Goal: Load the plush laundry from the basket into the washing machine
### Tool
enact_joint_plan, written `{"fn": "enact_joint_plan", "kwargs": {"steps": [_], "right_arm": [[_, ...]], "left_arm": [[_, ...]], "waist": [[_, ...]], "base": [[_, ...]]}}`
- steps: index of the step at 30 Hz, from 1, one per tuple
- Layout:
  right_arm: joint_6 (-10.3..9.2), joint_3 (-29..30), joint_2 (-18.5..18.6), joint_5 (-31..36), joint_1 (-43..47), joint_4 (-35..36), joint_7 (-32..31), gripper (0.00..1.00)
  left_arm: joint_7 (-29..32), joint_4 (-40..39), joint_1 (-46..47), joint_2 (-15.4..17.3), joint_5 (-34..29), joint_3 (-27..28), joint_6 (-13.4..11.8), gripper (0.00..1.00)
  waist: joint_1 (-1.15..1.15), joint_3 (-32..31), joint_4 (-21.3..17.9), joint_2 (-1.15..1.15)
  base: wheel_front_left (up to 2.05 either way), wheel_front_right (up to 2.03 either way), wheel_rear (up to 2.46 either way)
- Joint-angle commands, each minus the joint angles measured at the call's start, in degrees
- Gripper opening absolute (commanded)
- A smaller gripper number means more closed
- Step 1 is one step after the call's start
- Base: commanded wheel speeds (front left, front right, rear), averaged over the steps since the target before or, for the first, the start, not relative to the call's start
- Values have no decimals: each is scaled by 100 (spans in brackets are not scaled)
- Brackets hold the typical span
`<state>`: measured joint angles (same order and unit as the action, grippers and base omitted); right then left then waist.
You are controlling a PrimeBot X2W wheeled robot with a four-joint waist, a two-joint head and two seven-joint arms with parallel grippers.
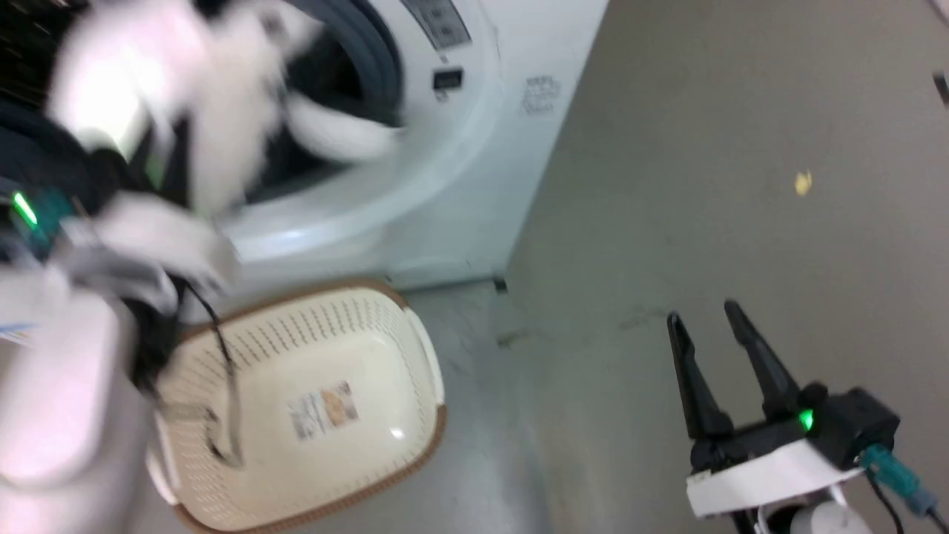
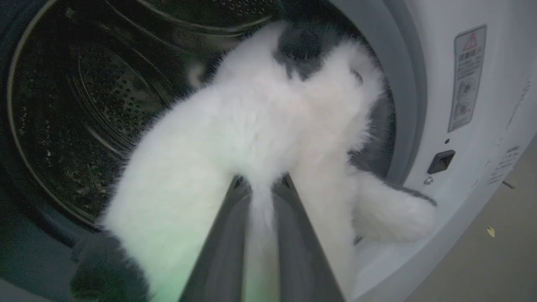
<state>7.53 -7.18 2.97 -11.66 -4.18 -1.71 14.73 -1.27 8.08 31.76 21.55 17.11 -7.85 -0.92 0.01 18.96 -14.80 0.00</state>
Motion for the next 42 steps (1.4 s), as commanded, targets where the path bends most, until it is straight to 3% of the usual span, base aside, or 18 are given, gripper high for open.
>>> {"fn": "enact_joint_plan", "kwargs": {"steps": [1, 5, 7, 11, 20, 30, 31, 40, 42], "right_arm": [[-4, -3, -10, -77, -154, 53, 27, 100], [-4, 4, -10, -263, -348, 67, 27, 100], [-4, -72, -10, -414, -489, 73, 27, 100], [-4, -141, -10, -540, -587, 67, 27, 100], [-4, -291, -10, -734, -736, 123, 27, 100], [-4, -313, -10, -757, -784, 100, 27, 100], [-4, -295, -10, -750, -804, 84, 27, 100], [-4, -77, -10, -341, -715, -13, 27, 100], [-4, -22, -10, -73, -602, -74, 27, 100]], "left_arm": [[244, 31, 479, 164, -55, 20, 93, 0], [790, 371, 1505, 517, -82, 38, 293, 0], [1258, 1039, 2544, 866, -315, -115, 461, 0], [1587, 1853, 3444, 1018, -540, -329, 557, 0], [2254, 3556, 4665, 1196, -958, -984, 758, 0], [2200, 4362, 5045, 1032, -830, -1468, 833, 0], [2062, 4462, 5031, 994, -788, -1570, 836, 100], [1082, 4863, 4385, 769, -218, -1697, 839, 100], [299, 4921, 3772, 576, 49, -1578, 836, 100]], "waist": [[-1, 615, -317, 0], [-1, 1023, -526, 0], [-1, 1358, -702, 0], [-1, 1578, -833, 0], [-1, 1958, -1038, 0], [-1, 2087, -1031, 0], [-1, 2040, -1002, 0], [-1, 1221, -734, 0], [-1, 584, -570, 0]], "base": [[0, 0, 0], [0, 0, 0], [0, 0, 0], [0, 0, 0], [0, 0, 0], [0, 0, 0], [0, 0, 0], [0, 0, 0], [0, 0, 0]]}}
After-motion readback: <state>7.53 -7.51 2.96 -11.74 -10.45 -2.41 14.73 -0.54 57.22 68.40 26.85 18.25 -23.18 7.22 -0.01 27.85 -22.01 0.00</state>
